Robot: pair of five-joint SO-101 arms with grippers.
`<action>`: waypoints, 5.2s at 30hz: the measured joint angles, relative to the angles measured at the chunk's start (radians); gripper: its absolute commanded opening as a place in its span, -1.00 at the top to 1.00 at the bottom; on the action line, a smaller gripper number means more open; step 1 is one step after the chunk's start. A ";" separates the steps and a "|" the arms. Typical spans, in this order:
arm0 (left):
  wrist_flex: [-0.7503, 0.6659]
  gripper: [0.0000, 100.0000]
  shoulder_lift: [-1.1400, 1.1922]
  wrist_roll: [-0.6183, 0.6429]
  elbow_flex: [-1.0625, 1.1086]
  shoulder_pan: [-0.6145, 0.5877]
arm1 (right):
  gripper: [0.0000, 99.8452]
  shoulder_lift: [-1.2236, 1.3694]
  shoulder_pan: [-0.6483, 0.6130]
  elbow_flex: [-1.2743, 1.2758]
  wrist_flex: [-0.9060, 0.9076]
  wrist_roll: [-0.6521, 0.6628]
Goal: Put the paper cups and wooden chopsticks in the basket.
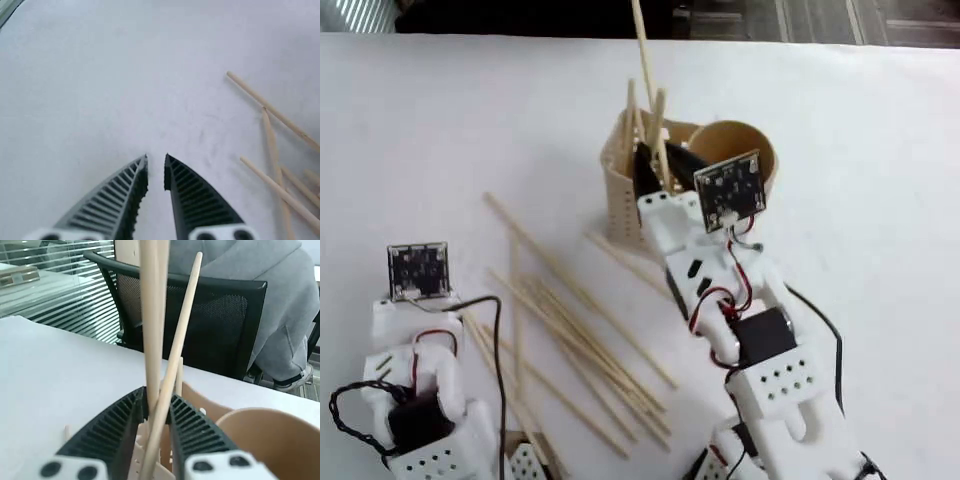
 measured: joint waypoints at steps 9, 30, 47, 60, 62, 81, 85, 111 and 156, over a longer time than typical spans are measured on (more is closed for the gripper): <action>0.000 0.84 0.000 0.000 0.000 0.000 | 0.72 0.009 -0.009 0.003 0.002 0.000; 0.000 0.84 0.000 0.000 0.000 0.000 | 0.72 -0.302 -0.127 0.000 0.483 -0.057; -0.003 0.84 0.000 0.000 0.008 0.000 | 0.72 0.069 -0.190 -0.244 0.535 -0.256; -0.003 0.84 0.000 0.000 0.008 0.000 | 0.72 0.282 -0.175 -0.391 0.629 -0.298; -0.003 0.84 0.000 0.000 0.008 0.000 | 0.72 0.296 -0.175 -0.393 0.646 -0.298; -0.005 0.84 0.000 0.000 0.014 0.000 | 0.72 0.161 -0.173 -0.393 0.861 -0.092; -0.005 0.84 0.000 0.000 0.014 0.000 | 0.71 0.222 -0.175 -0.394 0.951 -0.021; -0.005 0.84 0.000 0.000 0.014 0.000 | 0.43 1.108 -0.393 -0.730 0.944 0.094; -0.005 0.84 0.000 0.000 0.014 0.000 | 0.97 1.077 -0.319 -1.008 1.151 0.118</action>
